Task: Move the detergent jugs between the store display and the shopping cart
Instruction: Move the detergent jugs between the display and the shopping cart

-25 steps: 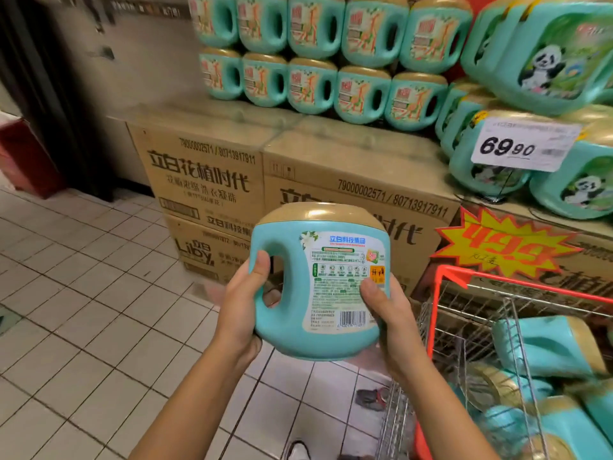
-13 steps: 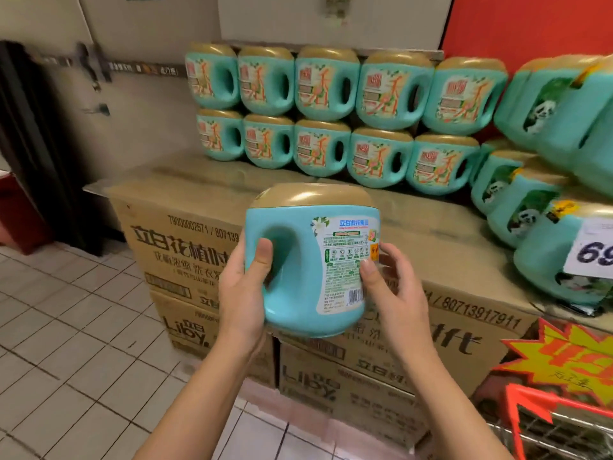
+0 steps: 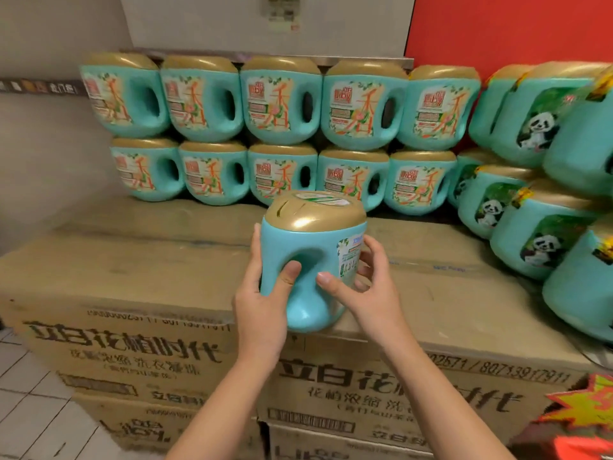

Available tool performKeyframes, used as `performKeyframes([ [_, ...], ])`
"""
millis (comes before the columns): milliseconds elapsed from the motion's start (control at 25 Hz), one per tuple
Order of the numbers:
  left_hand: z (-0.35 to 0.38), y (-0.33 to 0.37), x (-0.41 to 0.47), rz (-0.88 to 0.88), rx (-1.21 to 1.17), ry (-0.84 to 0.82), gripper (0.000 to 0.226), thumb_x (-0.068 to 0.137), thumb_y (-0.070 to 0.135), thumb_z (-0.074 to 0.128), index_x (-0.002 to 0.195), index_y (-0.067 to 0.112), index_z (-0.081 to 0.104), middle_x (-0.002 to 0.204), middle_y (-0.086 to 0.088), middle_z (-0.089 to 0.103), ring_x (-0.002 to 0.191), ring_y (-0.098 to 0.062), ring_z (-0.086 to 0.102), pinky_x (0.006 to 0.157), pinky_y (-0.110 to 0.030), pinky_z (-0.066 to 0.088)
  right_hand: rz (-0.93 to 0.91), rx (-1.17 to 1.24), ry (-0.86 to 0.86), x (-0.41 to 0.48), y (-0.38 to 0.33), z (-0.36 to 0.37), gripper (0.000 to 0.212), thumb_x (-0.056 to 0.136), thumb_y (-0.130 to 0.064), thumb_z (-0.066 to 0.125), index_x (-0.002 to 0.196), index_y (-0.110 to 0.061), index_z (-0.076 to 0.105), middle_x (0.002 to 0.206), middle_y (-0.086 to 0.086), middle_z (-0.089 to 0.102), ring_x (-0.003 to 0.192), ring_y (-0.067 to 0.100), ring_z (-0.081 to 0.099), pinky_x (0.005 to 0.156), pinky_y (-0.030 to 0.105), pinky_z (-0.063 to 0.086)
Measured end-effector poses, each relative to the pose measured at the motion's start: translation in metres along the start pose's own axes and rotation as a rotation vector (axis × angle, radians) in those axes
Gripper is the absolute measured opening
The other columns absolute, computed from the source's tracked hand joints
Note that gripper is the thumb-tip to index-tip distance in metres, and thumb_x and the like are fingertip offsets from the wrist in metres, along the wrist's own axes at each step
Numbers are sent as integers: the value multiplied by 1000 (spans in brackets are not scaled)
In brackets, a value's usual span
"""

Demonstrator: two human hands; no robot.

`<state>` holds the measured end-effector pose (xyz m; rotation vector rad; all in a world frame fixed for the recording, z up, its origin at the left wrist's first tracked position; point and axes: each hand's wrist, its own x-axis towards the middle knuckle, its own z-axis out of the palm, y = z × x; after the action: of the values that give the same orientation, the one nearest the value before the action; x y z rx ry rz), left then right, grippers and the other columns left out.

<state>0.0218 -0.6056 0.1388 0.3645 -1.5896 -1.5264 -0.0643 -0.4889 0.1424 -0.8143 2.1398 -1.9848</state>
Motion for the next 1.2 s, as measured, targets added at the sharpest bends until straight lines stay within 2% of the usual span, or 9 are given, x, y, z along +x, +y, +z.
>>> performKeyframes([
  [80, -1, -10, 18, 15, 14, -67, 72, 74, 45, 66, 137, 49, 32, 118, 54, 45, 113, 26, 45, 90, -2, 41, 0, 24, 0, 17, 12, 5, 100, 57, -48, 87, 141, -35, 34, 132, -21, 46, 118, -12, 46, 94, 13, 45],
  [240, -7, -32, 34, 11, 15, -195, 68, 85, 51, 66, 138, 56, 23, 142, 37, 33, 135, 12, 32, 112, -23, 30, -37, 4, 39, 44, 27, 6, 91, 62, -43, 80, 143, -38, 39, 140, -16, 43, 123, -1, 49, 93, 18, 48],
  [360, -6, -42, 28, 82, 84, -269, 72, 79, 51, 54, 141, 54, 17, 148, 26, 26, 137, 14, 24, 109, -8, 22, -83, 13, 21, 56, 34, -5, 74, 69, -36, 78, 137, -34, 49, 136, -8, 55, 116, 3, 56, 86, 17, 50],
  [520, 3, -49, 20, 111, 78, -341, 53, 86, 42, 50, 137, 47, 38, 142, 16, 37, 136, -4, 37, 112, -23, 31, -60, 121, 131, 54, 47, -23, 41, 85, -6, 69, 123, -22, 64, 113, 4, 70, 98, 12, 66, 71, 21, 54],
  [760, 9, -51, 87, -37, -115, -202, 33, 95, 7, 57, 118, 30, 57, 120, 2, 63, 102, 6, 60, 90, -18, 48, -106, 82, 345, 22, 40, -7, 51, 80, -53, 59, 126, -32, 53, 116, -10, 63, 108, 14, 60, 83, 25, 49],
  [880, 17, -57, 140, -223, -111, -383, 50, 92, 29, 60, 139, 26, 44, 138, 1, 52, 113, 3, 53, 91, -17, 40, -164, 24, 292, 16, 34, 14, 59, 81, -45, 71, 131, -33, 44, 112, -25, 60, 101, 3, 60, 80, 18, 50],
  [1000, 23, -66, 157, -341, -128, -661, 66, 78, 47, 65, 139, 28, 49, 120, 16, 65, 106, 1, 62, 86, -24, 47, -167, 3, 378, 22, 33, 6, 49, 80, -36, 70, 124, -29, 50, 101, -29, 64, 88, -2, 61, 75, 14, 50],
  [1120, 33, -77, 158, -333, -101, -665, 94, 49, 59, 84, 133, 32, 52, 114, 17, 65, 106, -20, 64, 90, -37, 55, -133, 26, 478, 31, 39, -22, 35, 82, -33, 65, 116, -30, 56, 95, -26, 68, 87, -6, 62, 76, 14, 50],
  [1200, 48, -81, 155, -262, -27, -667, 101, 44, 58, 86, 135, 37, 47, 117, 18, 61, 104, -13, 63, 89, -32, 56, -119, -10, 515, 42, 46, -43, 30, 91, -25, 62, 121, -29, 60, 101, -28, 68, 99, -7, 61, 84, 14, 48],
])
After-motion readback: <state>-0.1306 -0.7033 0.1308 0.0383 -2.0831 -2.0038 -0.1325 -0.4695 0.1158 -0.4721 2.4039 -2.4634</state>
